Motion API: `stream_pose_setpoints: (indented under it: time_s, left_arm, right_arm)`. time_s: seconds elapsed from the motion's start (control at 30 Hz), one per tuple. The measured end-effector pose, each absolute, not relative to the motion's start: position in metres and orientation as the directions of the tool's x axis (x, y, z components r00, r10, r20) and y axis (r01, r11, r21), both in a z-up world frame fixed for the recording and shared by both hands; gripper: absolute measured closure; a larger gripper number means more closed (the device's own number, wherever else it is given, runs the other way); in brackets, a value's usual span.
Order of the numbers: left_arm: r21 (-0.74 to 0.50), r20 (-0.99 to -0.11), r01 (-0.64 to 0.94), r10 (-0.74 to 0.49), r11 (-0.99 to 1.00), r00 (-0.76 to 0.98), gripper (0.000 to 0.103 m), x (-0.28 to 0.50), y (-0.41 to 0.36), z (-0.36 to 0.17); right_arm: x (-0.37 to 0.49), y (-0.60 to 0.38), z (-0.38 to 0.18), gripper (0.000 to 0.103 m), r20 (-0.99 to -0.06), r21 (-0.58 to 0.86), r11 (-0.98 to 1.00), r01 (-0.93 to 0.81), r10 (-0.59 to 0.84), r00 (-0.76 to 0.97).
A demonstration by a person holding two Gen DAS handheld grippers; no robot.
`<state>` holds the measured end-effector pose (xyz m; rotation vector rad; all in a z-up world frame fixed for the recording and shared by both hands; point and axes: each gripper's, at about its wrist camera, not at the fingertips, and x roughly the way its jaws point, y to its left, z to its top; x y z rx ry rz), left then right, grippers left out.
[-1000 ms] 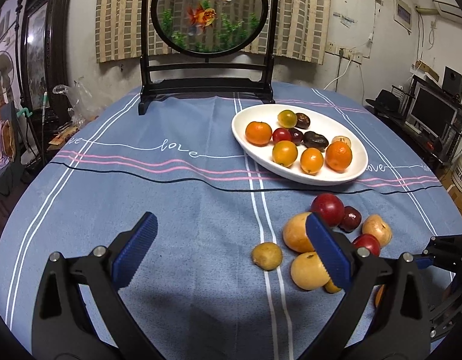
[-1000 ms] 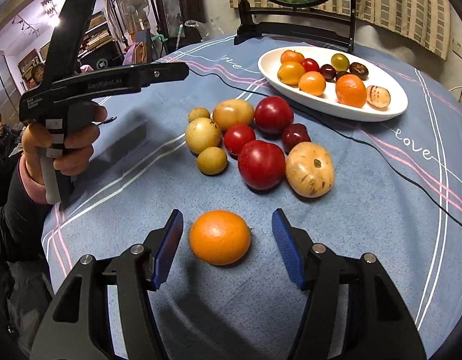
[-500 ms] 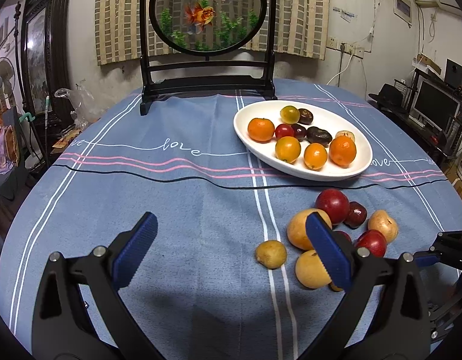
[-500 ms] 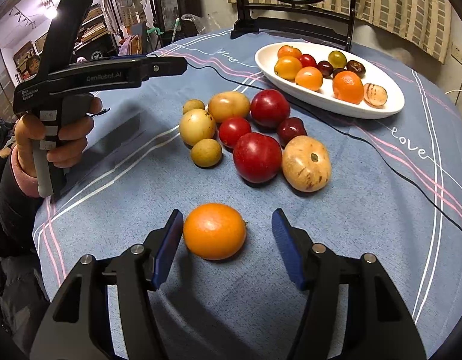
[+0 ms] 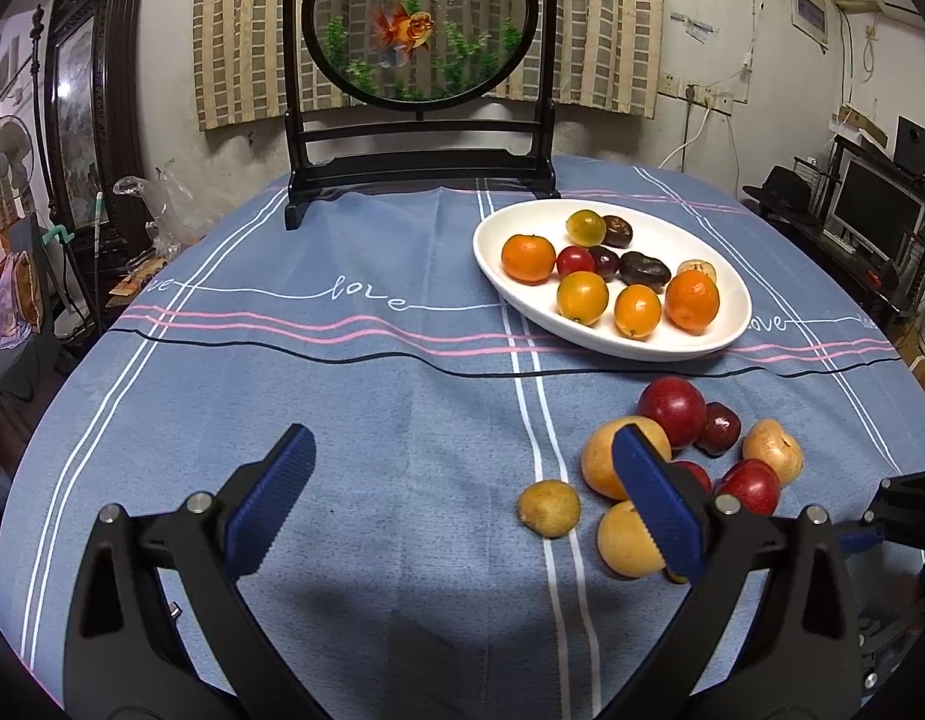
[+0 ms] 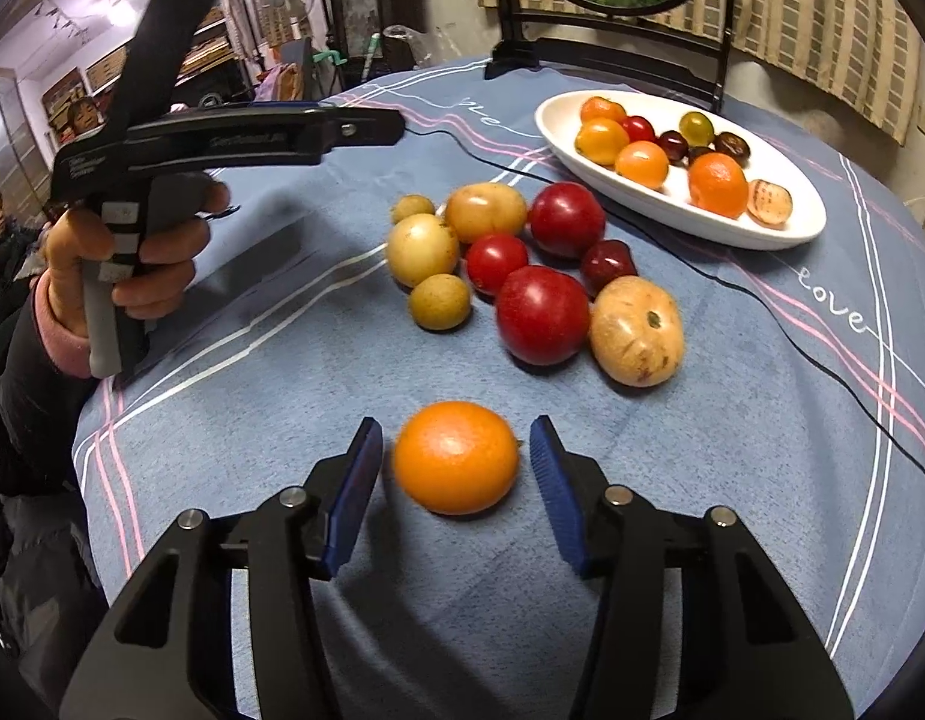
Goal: Organize fruits
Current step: 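Grasp the pale potato with the left tool while the right tool grasps an orange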
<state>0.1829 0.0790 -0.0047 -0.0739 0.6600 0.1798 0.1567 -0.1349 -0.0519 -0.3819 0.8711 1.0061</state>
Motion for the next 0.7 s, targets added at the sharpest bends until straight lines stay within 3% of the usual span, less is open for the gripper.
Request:
stream_pose_setpoints:
  time_s: [0.1, 0.23, 0.3, 0.37, 0.43, 0.5, 0.7]
  left_arm:
    - [-0.015, -0.611, -0.191, 0.142, 0.981, 0.779, 0.002, 0.183, 0.08, -0.005]
    - [-0.037, -0.619, -0.169, 0.11, 0.985, 0.778, 0.002, 0.183, 0.078, -0.006]
    - [-0.07, -0.629, -0.098, 0.032, 0.993, 0.776, 0.004, 0.183, 0.074, -0.006]
    - [-0.084, -0.636, -0.002, -0.053, 0.996, 0.77, 0.015, 0.182, 0.064, -0.007]
    - [-0.062, -0.654, 0.1, -0.116, 0.993, 0.748, 0.043, 0.181, 0.05, -0.011]
    - [-0.067, -0.679, 0.161, -0.164, 0.985, 0.716, 0.06, 0.182, 0.041, -0.016]
    - [-0.059, -0.718, 0.212, -0.189, 0.975, 0.67, 0.065, 0.181, 0.031, -0.028]
  right_arm:
    - [0.159, -0.134, -0.054, 0.061, -0.787, 0.115, 0.508, -0.854, 0.571, 0.233]
    - [0.168, -0.142, -0.052, 0.062, -0.77, 0.167, 0.539, -0.826, 0.594, 0.233]
    - [0.177, -0.149, -0.048, 0.062, -0.752, 0.197, 0.566, -0.8, 0.611, 0.247]
    - [0.185, -0.157, -0.046, 0.062, -0.742, 0.218, 0.604, -0.767, 0.613, 0.272]
    - [0.19, -0.16, -0.047, 0.062, -0.744, 0.233, 0.621, -0.748, 0.61, 0.274]
    - [0.191, -0.159, -0.048, 0.062, -0.749, 0.228, 0.631, -0.742, 0.6, 0.28]
    - [0.187, -0.155, -0.049, 0.062, -0.753, 0.213, 0.618, -0.756, 0.597, 0.276]
